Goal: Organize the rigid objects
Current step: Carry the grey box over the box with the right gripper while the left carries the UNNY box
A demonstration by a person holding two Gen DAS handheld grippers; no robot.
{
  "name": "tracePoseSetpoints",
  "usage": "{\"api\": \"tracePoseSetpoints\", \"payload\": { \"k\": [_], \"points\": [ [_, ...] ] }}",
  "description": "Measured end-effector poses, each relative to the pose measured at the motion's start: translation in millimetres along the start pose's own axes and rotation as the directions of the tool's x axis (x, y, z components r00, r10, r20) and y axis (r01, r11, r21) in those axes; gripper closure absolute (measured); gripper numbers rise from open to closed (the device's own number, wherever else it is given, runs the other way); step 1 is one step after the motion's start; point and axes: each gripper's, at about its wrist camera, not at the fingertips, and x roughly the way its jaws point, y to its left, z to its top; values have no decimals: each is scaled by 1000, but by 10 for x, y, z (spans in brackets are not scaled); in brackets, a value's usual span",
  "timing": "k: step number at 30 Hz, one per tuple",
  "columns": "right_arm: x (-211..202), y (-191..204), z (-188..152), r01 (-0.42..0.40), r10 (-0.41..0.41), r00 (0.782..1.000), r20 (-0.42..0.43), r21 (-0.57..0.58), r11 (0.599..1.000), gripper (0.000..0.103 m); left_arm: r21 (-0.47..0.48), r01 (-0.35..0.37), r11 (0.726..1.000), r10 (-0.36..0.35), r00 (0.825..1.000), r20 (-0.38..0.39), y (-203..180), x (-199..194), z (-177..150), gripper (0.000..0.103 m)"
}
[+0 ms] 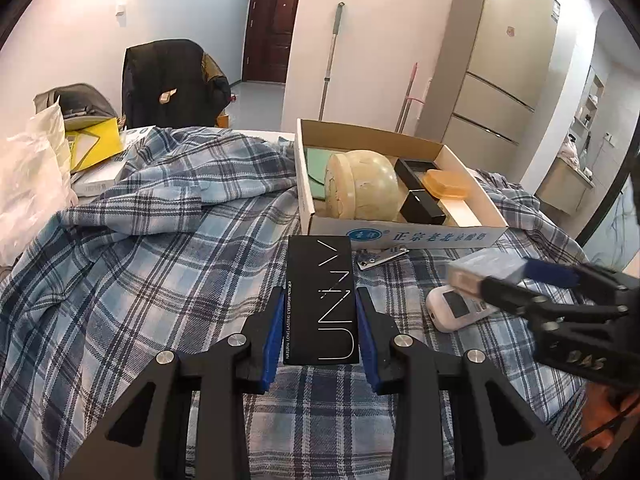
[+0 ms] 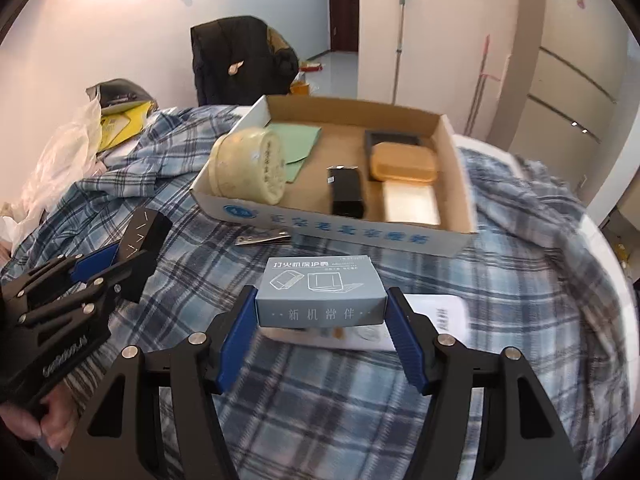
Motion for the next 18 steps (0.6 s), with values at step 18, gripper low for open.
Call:
{"api": "tracePoseSetpoints", "payload": {
  "k": [18],
  "points": [
    [-596, -447, 133, 42, -54, 984, 170, 78, 996, 40, 131, -13, 991, -5, 990, 140, -321, -457, 211, 68]
  ]
}}
